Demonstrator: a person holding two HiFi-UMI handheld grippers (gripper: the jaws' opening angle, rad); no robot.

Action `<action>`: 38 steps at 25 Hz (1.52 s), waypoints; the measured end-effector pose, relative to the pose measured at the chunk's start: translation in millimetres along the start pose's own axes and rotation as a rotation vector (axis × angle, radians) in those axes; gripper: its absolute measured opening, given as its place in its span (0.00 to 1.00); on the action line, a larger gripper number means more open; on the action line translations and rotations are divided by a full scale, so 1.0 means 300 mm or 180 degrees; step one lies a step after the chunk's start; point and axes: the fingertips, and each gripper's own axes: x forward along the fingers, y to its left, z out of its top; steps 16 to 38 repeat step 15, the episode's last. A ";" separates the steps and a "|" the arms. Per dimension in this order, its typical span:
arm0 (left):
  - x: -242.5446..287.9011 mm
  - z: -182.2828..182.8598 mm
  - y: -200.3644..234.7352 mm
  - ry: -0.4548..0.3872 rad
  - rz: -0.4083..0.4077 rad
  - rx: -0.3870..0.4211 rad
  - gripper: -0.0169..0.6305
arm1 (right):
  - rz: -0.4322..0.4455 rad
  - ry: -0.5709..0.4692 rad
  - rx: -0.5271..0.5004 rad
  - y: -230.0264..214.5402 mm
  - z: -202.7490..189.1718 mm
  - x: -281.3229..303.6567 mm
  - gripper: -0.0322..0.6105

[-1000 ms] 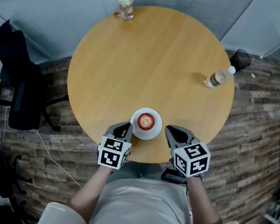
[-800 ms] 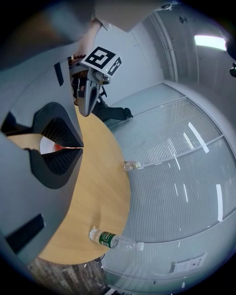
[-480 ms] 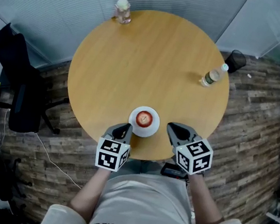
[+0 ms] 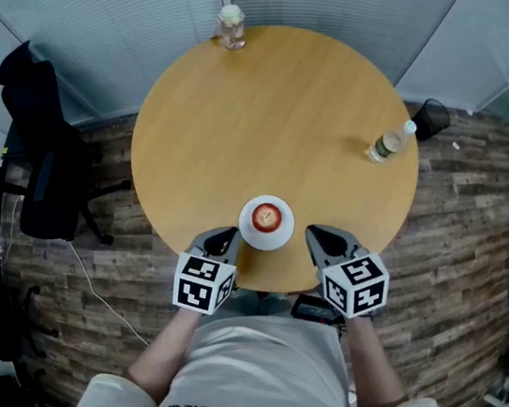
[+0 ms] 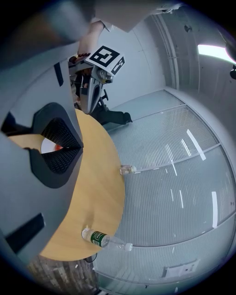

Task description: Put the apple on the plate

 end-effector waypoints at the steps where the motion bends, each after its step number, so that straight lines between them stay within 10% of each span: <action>1: -0.005 0.005 0.005 -0.0014 0.0008 -0.0008 0.03 | 0.0003 -0.0003 -0.0003 0.000 0.003 0.001 0.10; 38: 0.006 0.012 -0.009 0.0002 -0.0095 -0.0016 0.03 | 0.0013 -0.0079 -0.0009 0.001 0.029 0.001 0.10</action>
